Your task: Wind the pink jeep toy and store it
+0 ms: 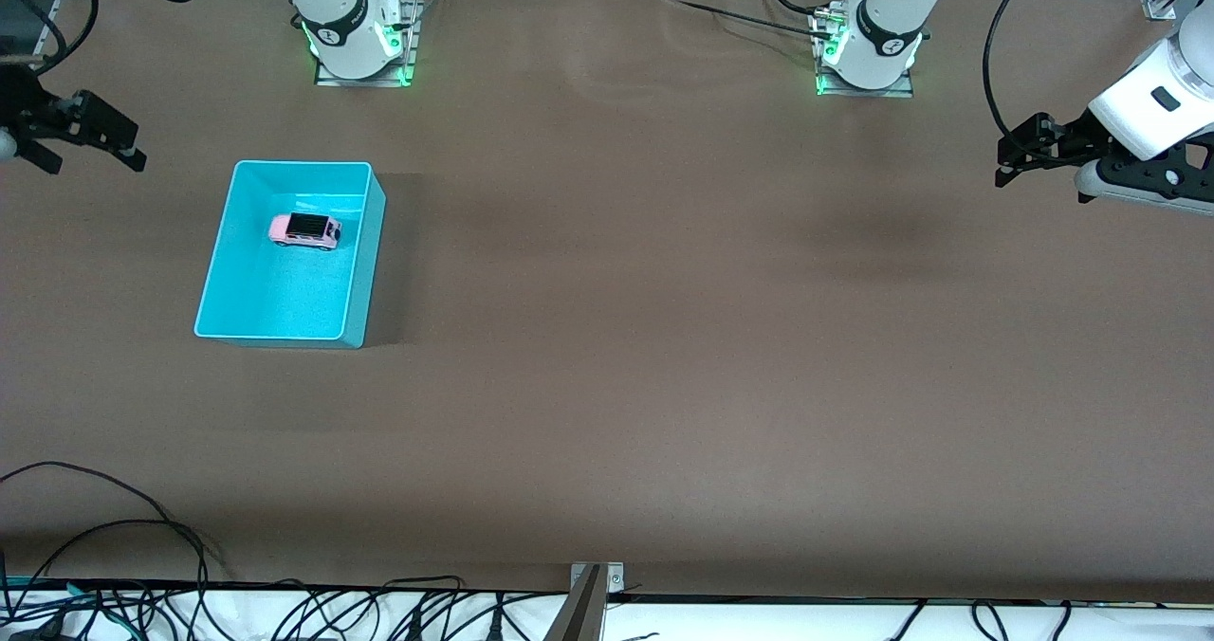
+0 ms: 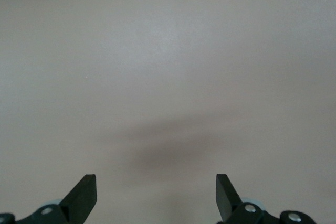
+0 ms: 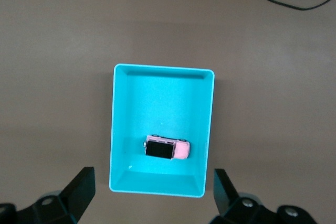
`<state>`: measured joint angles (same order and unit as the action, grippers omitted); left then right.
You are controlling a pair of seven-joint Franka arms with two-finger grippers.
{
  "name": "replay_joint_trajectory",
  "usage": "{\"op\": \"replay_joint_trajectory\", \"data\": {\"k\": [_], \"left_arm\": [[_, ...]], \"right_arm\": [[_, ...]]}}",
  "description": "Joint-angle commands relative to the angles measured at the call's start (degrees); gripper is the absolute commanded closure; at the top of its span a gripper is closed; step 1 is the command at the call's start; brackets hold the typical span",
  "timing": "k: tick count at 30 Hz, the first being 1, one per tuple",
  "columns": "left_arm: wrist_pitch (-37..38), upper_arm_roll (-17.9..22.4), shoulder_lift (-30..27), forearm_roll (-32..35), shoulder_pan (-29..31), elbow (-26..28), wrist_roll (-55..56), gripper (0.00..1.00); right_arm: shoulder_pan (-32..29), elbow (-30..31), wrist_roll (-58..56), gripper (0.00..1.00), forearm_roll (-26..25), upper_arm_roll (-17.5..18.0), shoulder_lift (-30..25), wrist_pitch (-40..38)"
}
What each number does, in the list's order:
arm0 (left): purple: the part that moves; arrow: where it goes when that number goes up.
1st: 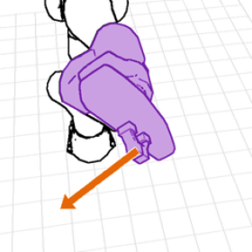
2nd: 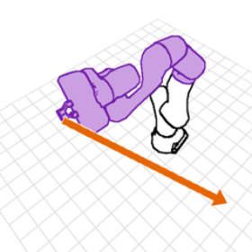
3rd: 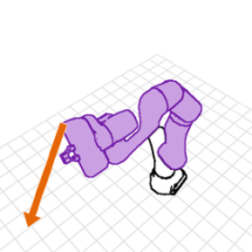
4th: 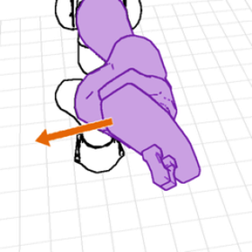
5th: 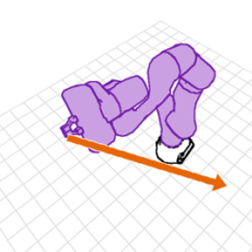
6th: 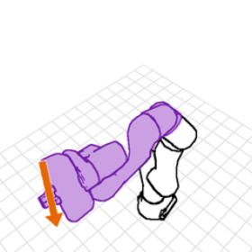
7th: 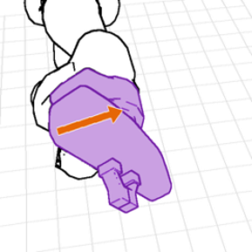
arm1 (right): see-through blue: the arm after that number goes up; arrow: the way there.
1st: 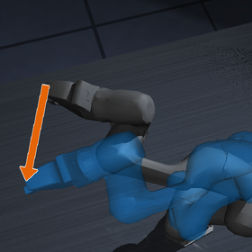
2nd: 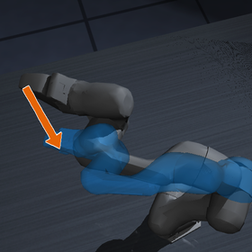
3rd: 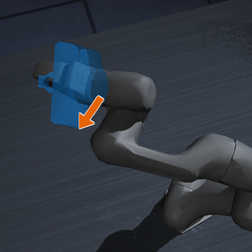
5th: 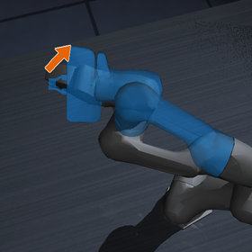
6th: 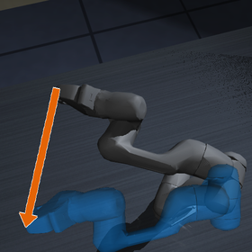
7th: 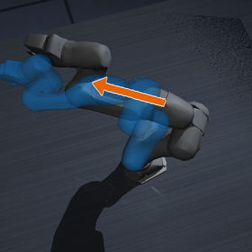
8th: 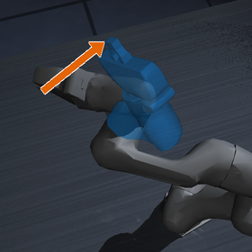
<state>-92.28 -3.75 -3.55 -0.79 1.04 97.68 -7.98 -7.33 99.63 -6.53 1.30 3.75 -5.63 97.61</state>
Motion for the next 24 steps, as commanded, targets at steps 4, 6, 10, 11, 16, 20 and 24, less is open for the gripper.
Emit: {"op": "replay_joint_trajectory", "data": {"k": [4,6,10,11,16,20,24], "left_arm": [[0.3,-0.2,-0.6,0.8,0.3,0.3,0.1,0.0],[0.3,-0.2,-0.6,0.8,0.3,0.3,0.2,0.0],[0.3,-0.2,-0.6,0.8,0.3,0.3,0.2,0.0],[0.3,-0.2,-0.6,0.8,0.3,0.3,0.2,0.0],[0.3,-0.2,-0.6,0.8,0.2,0.3,0.2,0.0],[0.3,-0.3,-0.6,0.8,0.2,0.3,0.2,0.0],[0.3,-0.3,-0.6,0.8,0.2,0.3,0.1,0.0]], "right_arm": [[0.3,-7.3,-0.1,0.0,-0.2,0.5,6.2,-1.1],[0.3,-7.3,-0.1,0.0,-0.2,0.5,6.2,-1.2],[0.4,-7.3,-0.1,0.0,-0.2,0.6,6.2,-1.5],[0.4,-7.3,-0.1,0.0,-0.2,0.6,6.2,-1.9],[0.4,-7.3,-0.1,0.0,-0.1,0.6,6.2,-2.1],[0.4,-7.3,-0.1,0.0,-0.1,0.6,6.2,-2.2],[0.4,-7.2,-0.1,0.0,-0.1,0.6,6.2,-2.2]]}}
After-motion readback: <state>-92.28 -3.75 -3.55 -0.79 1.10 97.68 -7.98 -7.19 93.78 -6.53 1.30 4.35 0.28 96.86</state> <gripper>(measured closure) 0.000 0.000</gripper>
